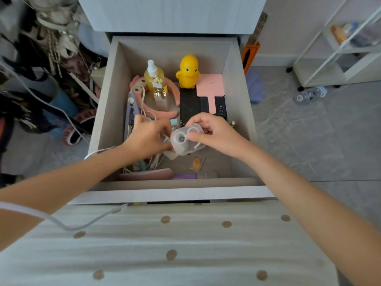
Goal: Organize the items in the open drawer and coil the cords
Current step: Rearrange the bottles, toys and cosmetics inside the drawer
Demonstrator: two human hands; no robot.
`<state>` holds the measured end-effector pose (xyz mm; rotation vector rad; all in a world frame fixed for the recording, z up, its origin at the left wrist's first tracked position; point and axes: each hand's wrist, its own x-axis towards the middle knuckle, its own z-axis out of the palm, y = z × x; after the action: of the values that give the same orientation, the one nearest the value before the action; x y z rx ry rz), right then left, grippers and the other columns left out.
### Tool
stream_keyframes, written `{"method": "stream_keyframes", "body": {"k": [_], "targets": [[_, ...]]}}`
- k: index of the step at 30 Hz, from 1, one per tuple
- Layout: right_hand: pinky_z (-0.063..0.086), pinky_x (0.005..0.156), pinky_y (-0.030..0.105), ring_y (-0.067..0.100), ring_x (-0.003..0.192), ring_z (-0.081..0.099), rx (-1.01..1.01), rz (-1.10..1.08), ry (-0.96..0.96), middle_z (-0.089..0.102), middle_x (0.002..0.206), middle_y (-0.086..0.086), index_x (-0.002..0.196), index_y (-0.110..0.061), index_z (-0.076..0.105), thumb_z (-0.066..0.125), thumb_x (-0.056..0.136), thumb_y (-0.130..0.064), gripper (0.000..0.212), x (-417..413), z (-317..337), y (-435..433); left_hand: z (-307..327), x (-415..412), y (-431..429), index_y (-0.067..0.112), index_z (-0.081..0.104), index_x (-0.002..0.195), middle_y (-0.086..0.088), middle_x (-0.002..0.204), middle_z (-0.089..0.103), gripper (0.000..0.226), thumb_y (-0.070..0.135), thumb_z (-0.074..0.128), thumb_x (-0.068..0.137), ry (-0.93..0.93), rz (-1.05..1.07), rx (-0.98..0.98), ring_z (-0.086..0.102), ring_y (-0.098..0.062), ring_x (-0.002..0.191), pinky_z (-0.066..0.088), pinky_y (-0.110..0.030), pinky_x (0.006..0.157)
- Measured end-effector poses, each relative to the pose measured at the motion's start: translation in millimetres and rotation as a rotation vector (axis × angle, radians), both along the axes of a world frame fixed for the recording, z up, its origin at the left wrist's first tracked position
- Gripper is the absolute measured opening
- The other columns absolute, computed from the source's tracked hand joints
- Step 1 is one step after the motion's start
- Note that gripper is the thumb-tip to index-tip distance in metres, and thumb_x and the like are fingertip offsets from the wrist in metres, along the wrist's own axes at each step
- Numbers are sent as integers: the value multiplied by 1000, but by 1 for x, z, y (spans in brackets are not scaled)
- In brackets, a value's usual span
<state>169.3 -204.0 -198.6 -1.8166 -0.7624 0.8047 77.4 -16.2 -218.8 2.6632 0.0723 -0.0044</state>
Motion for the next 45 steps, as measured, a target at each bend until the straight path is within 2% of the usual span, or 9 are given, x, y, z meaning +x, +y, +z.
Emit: {"method": "stream_keyframes", "body": {"k": [4,11,15,19,23,31,35,41,45], "targets": [[47,62,11,0,85,61,106,-9,-3,64,104,-6,106,-22,61,61,90,-16,17,-1,10,-3,21,8,-9,0,59,106,-12,118,62,19,12,56,91,196,109,-767,63,-23,104,53,-39,89],[53,57,29,14,81,61,-76,-92,-175,62,98,0,103,-24,54,56,91,-37,18,-2,4,-11,26,16,-41,15,55,121,-7,101,63,52,51,25,98,540,337,-1216,61,-16,90,56,-25,65],[42,55,30,7,68,55,-242,-26,-489,57,82,-9,108,-27,50,48,94,-39,18,-1,7,-18,20,17,-44,7,53,123,-11,108,59,57,49,50,84,501,200,-1193,59,-20,100,53,-31,81],[42,84,26,4,103,48,-264,106,-497,41,122,-6,131,-21,47,33,100,-23,34,1,12,-20,17,20,-44,5,51,117,-12,103,56,48,39,53,84,500,163,-1187,55,-21,96,52,-33,82],[42,97,30,2,116,43,-321,297,-497,38,134,-7,141,-19,36,65,82,-30,67,12,30,-28,23,22,-44,3,54,117,-14,102,59,47,36,53,84,482,142,-1148,55,-22,93,52,-28,76],[32,54,23,11,86,51,-461,404,-783,47,110,-7,127,-22,45,76,71,-37,66,7,38,-18,31,22,-51,15,54,100,-9,101,63,19,27,57,86,470,114,-1181,63,-15,90,56,-28,74],[45,58,31,15,82,56,-460,331,-778,50,106,-5,118,-21,49,75,69,-37,57,5,36,-24,31,21,-50,7,52,123,-17,122,59,50,45,47,91,538,139,-1260,60,-23,103,57,-32,75],[40,63,28,13,95,56,-519,327,-780,49,120,-7,131,-23,44,78,71,-35,69,-1,44,-34,26,17,-50,8,53,120,-15,114,58,38,32,54,89,581,210,-1340,58,-21,98,57,-29,75],[31,60,30,23,98,54,-725,216,-1104,44,116,3,127,-18,44,63,81,-4,52,-4,46,-42,30,12,-45,11,53,114,-7,103,56,22,7,52,92,532,377,-1142,58,-15,86,56,-20,61]]}}
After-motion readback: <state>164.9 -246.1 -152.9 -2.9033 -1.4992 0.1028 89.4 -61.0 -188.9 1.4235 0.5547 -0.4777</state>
